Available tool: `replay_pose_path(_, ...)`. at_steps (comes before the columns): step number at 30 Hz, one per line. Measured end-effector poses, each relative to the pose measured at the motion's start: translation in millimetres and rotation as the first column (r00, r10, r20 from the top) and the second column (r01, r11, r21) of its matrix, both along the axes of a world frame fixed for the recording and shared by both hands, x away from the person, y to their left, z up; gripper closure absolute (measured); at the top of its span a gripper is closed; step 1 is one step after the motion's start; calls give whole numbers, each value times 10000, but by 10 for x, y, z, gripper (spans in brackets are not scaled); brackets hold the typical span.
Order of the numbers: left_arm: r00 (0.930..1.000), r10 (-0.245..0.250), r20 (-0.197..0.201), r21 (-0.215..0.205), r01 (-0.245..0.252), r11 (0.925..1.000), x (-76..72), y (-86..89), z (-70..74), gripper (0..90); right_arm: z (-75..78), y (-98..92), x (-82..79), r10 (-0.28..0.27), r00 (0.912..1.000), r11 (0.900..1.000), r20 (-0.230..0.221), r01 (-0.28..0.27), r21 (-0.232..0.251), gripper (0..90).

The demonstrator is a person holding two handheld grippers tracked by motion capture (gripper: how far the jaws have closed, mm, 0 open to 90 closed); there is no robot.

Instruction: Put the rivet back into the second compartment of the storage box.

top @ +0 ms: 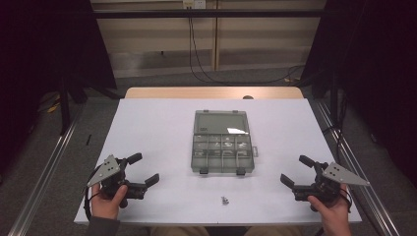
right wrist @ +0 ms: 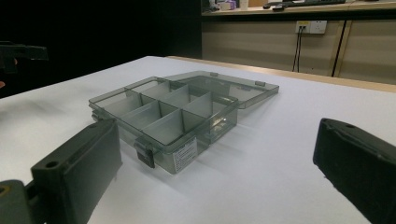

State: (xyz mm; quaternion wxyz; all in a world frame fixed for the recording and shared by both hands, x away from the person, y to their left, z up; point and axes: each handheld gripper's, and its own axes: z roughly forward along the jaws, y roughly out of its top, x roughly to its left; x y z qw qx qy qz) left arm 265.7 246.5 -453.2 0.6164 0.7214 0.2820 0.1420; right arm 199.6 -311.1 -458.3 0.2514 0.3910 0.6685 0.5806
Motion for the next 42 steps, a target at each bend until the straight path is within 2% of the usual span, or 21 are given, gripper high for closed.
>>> replay_pose_path(5,9998,-161,-142,141,163,9998,7,-46,-10,1,-4,13,3,54,10000,10000,-30,-54,-5,10)
replay_pose_path(10,9992,-343,-216,86,345,9994,26,-112,-16,1,-13,14,8,28,10000,10000,-70,-28,1,9)
replay_pose_path(11,9982,-555,-241,217,560,9982,44,-156,-24,1,-16,16,8,18,10000,10000,-82,-18,-5,8)
replay_pose_path(13,9980,-568,-260,251,575,9980,50,-176,-27,1,-20,22,10,35,9999,10000,-95,-36,-13,9)
replay_pose_path(17,9966,-746,-361,90,750,9971,84,-270,-44,1,-32,34,26,115,9999,9999,-124,-116,-64,9)
replay_pose_path(22,9946,-931,-448,147,939,9955,107,-360,-53,1,-40,42,25,149,9998,9998,-128,-151,-156,9)
replay_pose_path(28,9921,-1113,-573,352,1134,9929,131,-548,-48,1,-35,23,26,42,9999,9999,-115,-44,-148,9)
replay_pose_path(31,9911,-1170,-642,279,1190,9925,139,-620,-48,1,-39,29,25,82,9999,9998,-134,-84,-163,10)
replay_pose_path(36,9858,-1493,-766,467,1532,9871,130,-851,-59,1,-38,27,10,164,9998,9996,-126,-167,-236,11)
replay_pose_path(42,9812,-1728,-855,560,1779,9825,124,-994,-75,1,-39,36,15,211,9997,9995,-121,-214,-249,11)
